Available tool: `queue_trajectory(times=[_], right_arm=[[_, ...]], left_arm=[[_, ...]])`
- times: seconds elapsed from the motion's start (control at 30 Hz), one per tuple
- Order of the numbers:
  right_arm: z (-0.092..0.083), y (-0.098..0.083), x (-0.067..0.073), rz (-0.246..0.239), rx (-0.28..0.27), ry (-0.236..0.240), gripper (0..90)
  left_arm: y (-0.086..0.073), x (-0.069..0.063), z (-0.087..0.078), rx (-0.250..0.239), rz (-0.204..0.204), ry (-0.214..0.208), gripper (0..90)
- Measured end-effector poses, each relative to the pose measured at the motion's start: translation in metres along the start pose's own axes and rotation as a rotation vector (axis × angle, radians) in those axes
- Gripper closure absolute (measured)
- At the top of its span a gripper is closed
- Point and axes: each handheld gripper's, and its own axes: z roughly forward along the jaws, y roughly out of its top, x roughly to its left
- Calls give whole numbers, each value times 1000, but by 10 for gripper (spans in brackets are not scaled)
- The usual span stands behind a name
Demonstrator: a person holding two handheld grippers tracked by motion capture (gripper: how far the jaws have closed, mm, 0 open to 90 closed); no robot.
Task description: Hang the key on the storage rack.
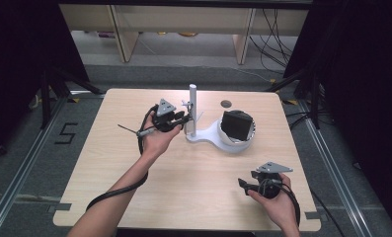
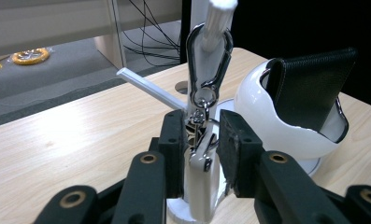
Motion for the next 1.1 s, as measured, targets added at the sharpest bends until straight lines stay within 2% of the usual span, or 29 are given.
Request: queue_trajectory(times=[0.03,0.1,0.3,0.33,0.37,0.4,0.57,0.73,0.77,0.8,0.83,0.97,1.1], right_arm=[[0,0,0,5,3,0,396],[1,0,-3,-33,-16,11,396],[0,0,-1,-15,-6,-7,396],[1,0,-1,-9,-10,-5,396],[4,0,-2,-27,-28,21,396],[1,0,-1,-18,-7,-5,396],[2,-1,1,-13,2,-3,395],[3,-2,0,-20,-1,-8,395],[4,-2,-1,-38,-7,-6,395],[4,-2,1,-17,2,14,395],[4,-2,1,-20,0,7,395],[4,-2,1,-26,1,-1,395],[3,-2,2,-23,3,-3,395]], left_arm=[[0,0,-2,4,3,0,695],[-1,1,-5,8,14,2,673],[-10,6,-19,10,46,22,595],[-13,7,-22,15,43,27,583],[-14,7,-24,17,46,26,571],[-16,8,-25,17,45,25,558],[-24,12,-37,35,52,20,501],[-34,17,-51,66,41,19,452],[-36,17,-53,70,37,20,447],[-38,19,-57,75,35,20,440],[-40,19,-59,79,36,22,433],[-48,24,-69,87,25,21,413],[-62,28,-81,79,24,31,409]])
